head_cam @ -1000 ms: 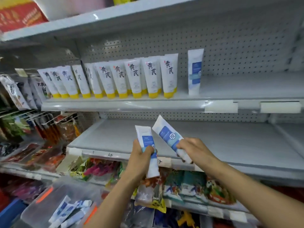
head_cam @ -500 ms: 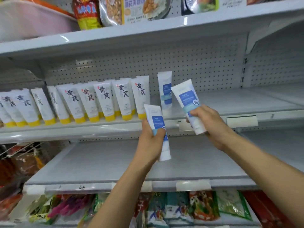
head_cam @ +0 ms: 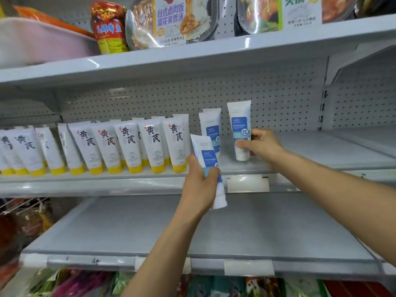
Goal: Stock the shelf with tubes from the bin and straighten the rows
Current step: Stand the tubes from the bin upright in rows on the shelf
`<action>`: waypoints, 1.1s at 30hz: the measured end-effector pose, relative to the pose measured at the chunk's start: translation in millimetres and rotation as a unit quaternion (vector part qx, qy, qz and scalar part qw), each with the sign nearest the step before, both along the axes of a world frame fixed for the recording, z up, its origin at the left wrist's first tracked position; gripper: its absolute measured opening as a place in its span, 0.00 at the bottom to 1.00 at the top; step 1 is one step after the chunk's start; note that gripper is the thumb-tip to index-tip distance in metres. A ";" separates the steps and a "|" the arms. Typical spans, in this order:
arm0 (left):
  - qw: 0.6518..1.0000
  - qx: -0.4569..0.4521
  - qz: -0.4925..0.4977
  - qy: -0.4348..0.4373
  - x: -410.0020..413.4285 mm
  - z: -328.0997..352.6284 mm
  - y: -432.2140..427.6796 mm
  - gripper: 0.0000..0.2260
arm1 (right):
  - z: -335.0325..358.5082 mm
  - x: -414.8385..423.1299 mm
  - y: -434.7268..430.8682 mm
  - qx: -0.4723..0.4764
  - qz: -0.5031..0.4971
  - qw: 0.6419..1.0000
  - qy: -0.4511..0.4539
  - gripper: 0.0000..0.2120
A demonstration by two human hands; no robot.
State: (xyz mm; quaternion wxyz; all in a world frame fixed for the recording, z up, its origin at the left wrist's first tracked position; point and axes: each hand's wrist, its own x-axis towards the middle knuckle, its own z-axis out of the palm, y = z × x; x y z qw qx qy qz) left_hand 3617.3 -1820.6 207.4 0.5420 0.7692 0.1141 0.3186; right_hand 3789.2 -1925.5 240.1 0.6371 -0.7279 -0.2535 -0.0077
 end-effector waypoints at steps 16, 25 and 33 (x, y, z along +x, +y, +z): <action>0.999 -0.008 0.031 0.003 18.7 -3.9 9.3 0.15 | -11.8 37.2 28.4 -0.035 -0.025 0.999 -0.018 0.19; 1.000 -0.007 0.030 0.001 18.1 -4.7 12.1 0.14 | -11.9 32.0 22.6 -0.078 -0.070 0.994 -0.029 0.28; 0.999 0.008 0.025 -0.027 10.7 -5.1 18.6 0.13 | -19.2 -38.3 4.5 -0.073 -0.036 0.981 -0.177 0.09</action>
